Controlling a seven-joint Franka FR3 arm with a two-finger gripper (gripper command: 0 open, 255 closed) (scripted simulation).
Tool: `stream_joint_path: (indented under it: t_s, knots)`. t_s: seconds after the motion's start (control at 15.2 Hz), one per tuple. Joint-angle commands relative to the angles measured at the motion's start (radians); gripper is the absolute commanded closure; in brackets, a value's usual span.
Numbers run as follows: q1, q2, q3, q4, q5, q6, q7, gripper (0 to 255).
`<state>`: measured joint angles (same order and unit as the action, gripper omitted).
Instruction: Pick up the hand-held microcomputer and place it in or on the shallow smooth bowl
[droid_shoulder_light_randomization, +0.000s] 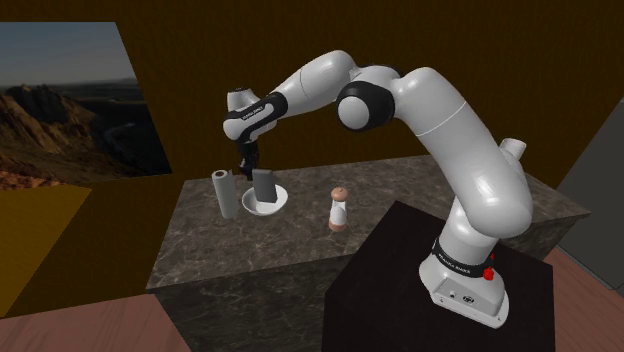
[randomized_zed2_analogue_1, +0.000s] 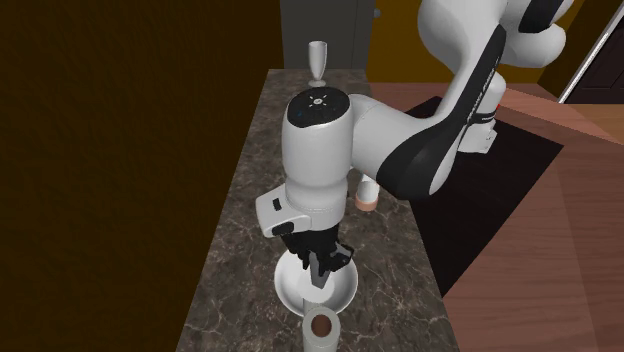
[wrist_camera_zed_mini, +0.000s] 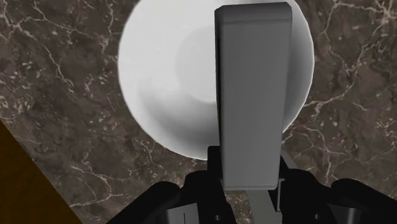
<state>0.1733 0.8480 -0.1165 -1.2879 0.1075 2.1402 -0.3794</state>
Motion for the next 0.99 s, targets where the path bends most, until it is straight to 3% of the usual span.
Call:
stream_joint_path:
  t_s: [0.0,0.33,0.59,0.92]
  knots:
    - [0.000,0.000,0.000,0.000,0.000,0.000,0.000,0]
    - [0.000,-0.001,0.000,0.000,0.000,0.000,0.000,0]
    - [0.002,-0.066,-0.006,0.017,-0.007,-0.083,0.004,0]
    - [0.002,-0.066,-0.006,0.017,-0.007,-0.083,0.004,0]
